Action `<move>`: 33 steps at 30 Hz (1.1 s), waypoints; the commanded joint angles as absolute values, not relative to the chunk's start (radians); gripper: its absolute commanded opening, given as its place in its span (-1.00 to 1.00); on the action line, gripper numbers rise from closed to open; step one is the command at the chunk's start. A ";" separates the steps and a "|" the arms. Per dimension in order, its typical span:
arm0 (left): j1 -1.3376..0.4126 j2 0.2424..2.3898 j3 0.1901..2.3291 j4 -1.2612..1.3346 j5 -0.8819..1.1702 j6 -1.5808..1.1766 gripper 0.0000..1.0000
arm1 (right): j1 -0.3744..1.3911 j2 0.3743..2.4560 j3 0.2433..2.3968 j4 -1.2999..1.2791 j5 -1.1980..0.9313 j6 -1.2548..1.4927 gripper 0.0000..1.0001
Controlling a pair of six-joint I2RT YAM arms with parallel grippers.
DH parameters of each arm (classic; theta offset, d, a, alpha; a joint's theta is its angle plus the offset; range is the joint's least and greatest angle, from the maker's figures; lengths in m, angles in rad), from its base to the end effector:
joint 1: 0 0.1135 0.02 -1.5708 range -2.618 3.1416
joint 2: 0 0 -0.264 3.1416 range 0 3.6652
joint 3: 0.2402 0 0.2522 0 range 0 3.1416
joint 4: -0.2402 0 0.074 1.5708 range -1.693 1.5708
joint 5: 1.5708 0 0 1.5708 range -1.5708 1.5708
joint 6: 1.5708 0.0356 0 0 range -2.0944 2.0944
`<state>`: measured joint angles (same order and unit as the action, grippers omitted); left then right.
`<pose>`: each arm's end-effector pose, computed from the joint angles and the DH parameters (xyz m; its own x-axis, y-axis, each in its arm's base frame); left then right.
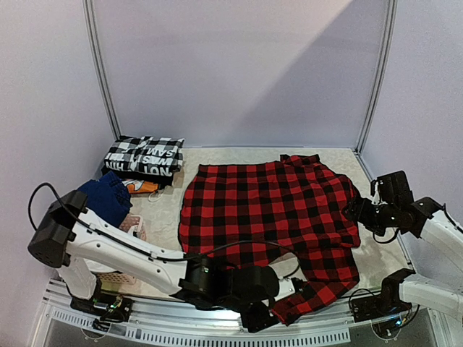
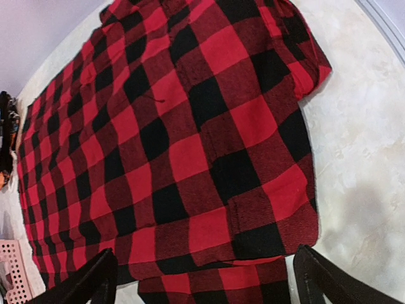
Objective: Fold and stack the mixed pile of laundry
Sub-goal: Pick up the flattened shirt from the center of the board.
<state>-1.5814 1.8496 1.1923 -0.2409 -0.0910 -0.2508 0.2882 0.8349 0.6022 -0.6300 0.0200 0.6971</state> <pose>-0.0009 -0.3914 0.1795 -0.2392 0.7463 -0.6212 0.9673 0.2387 -0.0858 0.1596 0.0466 0.2278 -0.7328 0.4522 -0.5084 0.2592 0.8764 0.4059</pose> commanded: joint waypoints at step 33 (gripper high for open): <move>-1.676 2.184 1.553 -0.399 -0.461 -0.074 -1.00 | 0.332 0.759 0.583 -0.635 0.011 0.697 0.98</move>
<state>-1.6772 2.2166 1.5692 -0.4042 -0.4347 -0.0879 0.3225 0.7589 0.5892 -0.6365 0.0154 0.6956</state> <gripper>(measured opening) 0.051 0.988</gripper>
